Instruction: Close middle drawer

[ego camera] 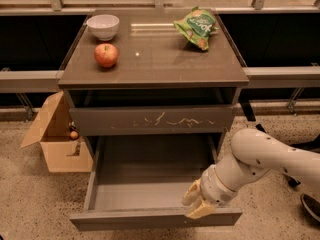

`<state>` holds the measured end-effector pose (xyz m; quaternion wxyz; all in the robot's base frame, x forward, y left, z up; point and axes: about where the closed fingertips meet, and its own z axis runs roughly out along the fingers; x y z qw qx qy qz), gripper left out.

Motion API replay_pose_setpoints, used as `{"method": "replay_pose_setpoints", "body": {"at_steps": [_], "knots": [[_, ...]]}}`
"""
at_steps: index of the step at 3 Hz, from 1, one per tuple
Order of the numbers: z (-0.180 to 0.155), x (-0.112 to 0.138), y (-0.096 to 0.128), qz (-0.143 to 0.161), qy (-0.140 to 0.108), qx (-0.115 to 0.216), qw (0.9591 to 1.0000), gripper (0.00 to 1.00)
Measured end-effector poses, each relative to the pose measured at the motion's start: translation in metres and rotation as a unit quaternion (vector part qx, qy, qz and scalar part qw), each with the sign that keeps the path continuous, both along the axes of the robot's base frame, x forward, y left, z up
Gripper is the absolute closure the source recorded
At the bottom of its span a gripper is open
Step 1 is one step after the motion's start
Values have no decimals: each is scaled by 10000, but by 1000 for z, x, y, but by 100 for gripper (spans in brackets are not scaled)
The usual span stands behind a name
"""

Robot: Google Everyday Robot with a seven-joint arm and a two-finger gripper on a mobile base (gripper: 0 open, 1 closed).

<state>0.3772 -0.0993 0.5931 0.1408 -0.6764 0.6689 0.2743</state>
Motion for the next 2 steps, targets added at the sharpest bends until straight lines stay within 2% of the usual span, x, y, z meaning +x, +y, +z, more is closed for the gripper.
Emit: {"method": "replay_pose_setpoints", "body": {"at_steps": [1,2], "knots": [[0,0,0,0,0,0,10000,87],[-22,-3,-4,33,3,-237,9997,100]]}}
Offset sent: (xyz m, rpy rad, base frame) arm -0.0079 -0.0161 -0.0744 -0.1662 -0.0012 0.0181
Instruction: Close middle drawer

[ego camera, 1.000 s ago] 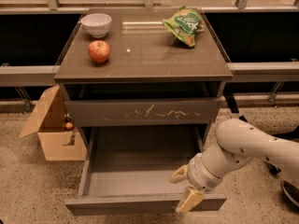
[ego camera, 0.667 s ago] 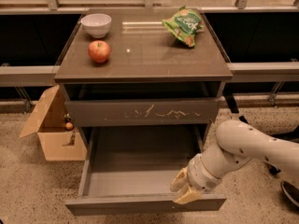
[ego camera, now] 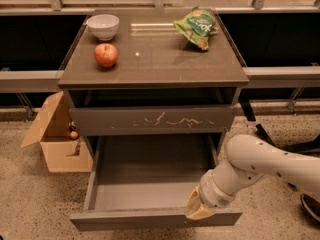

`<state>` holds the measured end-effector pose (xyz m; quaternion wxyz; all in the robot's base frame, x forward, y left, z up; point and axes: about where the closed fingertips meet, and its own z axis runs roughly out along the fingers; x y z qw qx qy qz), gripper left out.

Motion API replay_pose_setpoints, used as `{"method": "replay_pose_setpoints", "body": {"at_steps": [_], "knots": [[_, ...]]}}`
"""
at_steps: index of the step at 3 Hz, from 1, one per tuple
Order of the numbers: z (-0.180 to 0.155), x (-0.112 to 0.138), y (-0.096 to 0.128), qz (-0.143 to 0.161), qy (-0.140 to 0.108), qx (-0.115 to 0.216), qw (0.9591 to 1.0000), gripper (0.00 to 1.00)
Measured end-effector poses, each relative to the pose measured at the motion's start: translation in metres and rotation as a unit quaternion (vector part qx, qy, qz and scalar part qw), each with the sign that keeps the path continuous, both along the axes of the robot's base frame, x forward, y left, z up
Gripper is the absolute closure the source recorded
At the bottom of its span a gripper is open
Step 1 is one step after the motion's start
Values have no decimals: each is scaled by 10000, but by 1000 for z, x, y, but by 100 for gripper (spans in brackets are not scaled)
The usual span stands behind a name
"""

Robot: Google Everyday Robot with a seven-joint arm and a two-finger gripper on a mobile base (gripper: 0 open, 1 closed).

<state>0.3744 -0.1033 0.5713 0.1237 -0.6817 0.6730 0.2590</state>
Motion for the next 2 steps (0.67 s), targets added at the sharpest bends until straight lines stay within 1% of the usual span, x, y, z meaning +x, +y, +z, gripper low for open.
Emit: {"method": "replay_pose_setpoints", "body": {"at_steps": [1,2], "knots": [[-45,-7,-12,63,71,-337,9994,100],[-82,-10,-22,102,106,-386,9991,100]]}}
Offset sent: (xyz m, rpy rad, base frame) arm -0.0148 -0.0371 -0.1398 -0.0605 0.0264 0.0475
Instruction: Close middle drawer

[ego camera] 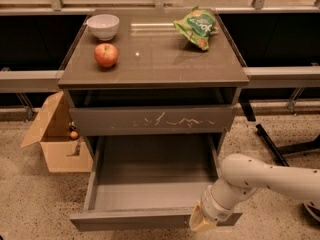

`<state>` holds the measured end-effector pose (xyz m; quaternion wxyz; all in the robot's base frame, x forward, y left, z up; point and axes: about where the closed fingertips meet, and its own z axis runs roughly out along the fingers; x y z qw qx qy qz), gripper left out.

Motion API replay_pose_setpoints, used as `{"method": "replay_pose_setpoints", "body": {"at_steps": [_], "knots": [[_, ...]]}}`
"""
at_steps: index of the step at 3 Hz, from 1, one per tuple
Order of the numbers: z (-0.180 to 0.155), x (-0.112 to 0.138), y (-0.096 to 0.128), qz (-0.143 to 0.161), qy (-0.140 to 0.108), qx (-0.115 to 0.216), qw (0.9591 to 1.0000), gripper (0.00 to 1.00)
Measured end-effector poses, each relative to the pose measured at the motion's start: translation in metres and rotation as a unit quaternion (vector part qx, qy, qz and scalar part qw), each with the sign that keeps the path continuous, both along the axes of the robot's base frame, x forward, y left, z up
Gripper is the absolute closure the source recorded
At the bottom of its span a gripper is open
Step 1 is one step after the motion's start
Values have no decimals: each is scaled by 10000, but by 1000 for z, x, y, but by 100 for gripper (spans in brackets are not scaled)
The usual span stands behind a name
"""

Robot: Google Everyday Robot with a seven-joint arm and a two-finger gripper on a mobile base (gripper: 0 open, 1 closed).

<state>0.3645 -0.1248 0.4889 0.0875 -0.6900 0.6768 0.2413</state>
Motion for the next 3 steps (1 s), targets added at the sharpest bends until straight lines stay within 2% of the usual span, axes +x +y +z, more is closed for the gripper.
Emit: {"method": "replay_pose_setpoints", "body": {"at_steps": [1,2,3], "knots": [[-40,0,-8,42,-70,-154,9998,100],[-61,5,-11,-13,-198,-230,9995,98],[-71,12,-18,-167,-308,-153,9993,75]]}}
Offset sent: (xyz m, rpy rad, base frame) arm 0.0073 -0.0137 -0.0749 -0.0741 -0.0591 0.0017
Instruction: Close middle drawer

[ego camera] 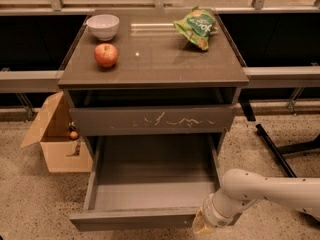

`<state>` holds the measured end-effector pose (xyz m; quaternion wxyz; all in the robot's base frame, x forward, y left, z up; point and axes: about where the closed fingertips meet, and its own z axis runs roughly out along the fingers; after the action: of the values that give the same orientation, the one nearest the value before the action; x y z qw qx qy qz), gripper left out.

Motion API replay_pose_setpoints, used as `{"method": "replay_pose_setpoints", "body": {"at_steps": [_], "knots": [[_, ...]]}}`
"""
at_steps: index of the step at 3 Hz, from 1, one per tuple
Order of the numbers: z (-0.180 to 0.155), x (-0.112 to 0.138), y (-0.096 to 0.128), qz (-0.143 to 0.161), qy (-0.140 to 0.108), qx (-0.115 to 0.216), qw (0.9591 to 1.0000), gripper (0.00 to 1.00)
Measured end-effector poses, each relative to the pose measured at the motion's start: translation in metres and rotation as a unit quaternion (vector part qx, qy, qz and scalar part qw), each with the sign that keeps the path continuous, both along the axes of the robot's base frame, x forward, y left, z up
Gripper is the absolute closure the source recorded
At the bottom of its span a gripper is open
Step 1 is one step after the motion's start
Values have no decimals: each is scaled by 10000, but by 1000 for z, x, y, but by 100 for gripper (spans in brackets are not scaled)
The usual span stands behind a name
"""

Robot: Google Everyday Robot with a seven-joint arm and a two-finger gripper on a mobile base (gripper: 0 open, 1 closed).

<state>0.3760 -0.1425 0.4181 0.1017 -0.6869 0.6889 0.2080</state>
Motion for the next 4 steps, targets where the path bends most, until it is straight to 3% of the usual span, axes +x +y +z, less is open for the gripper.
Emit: {"method": "replay_pose_setpoints", "body": {"at_steps": [3,4], "knots": [[-7,16,-10,-185,-259,22,9995,6],[-9,29,-12,-170,-330,115,9992,0]]}}
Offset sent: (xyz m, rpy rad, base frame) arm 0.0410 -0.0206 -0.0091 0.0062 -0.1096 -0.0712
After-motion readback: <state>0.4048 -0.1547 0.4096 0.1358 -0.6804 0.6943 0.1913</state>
